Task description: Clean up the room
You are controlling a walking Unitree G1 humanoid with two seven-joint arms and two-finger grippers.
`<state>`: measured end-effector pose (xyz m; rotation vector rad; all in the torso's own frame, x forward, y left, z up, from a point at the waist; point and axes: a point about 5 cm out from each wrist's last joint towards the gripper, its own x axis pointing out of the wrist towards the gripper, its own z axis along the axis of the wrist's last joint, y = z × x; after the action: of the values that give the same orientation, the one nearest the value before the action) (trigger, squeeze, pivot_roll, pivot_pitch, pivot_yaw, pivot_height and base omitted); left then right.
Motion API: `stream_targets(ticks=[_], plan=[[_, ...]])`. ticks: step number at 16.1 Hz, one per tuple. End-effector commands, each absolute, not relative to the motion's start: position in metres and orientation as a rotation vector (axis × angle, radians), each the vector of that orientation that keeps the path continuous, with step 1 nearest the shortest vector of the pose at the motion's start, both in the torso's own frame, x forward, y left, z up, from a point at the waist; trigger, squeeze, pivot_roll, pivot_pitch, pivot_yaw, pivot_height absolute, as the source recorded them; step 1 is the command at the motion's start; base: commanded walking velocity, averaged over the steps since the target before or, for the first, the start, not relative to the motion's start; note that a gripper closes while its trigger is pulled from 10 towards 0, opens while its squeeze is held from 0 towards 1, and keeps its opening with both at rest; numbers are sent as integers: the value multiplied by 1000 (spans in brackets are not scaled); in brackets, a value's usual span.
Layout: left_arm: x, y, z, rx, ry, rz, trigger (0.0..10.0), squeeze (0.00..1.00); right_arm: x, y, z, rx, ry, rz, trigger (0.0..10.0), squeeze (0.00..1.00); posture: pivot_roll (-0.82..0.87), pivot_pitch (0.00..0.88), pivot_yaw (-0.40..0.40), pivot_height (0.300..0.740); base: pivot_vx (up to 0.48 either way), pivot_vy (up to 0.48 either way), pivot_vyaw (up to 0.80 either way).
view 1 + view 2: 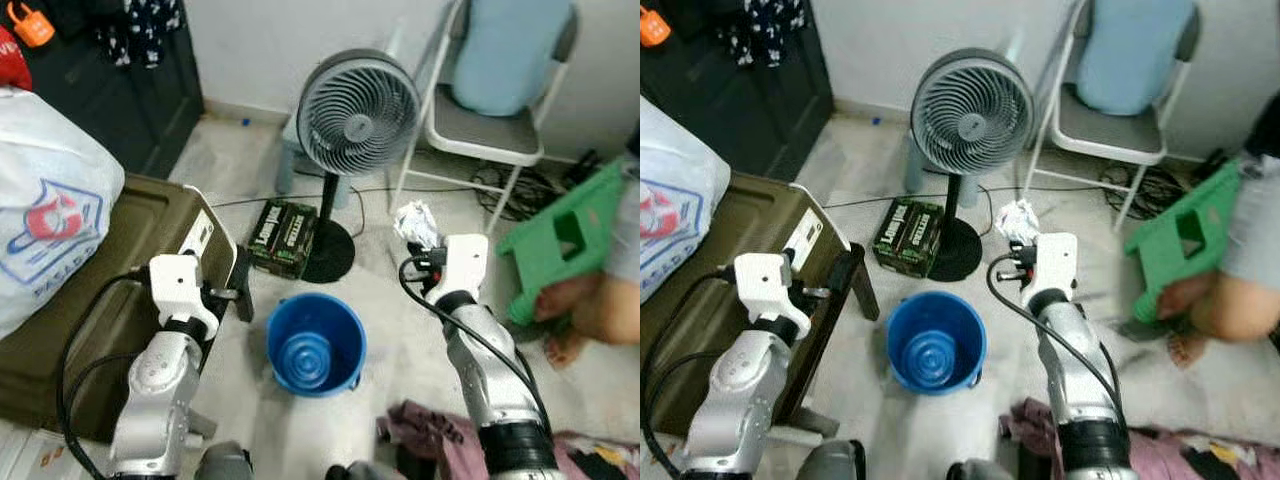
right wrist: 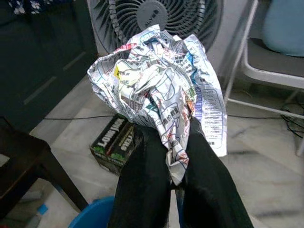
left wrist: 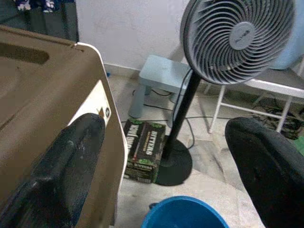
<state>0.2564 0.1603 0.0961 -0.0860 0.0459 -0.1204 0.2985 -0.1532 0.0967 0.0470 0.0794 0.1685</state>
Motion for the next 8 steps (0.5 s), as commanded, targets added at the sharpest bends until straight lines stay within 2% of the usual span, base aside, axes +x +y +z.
stream_targets(ticks=[1,3,8], plan=[[256,157,97,-94,43,-130,10000,0,296,-162,89,42,116,135,10000,0,16,135,-72,740,368,0,0],[256,157,97,-94,42,-125,10000,0,296,-162,88,44,122,136,10000,0,16,135,-73,740,321,0,0],[254,162,99,-84,30,-104,10000,0,298,-161,87,52,134,142,10000,0,22,137,-74,740,0,0,0]])
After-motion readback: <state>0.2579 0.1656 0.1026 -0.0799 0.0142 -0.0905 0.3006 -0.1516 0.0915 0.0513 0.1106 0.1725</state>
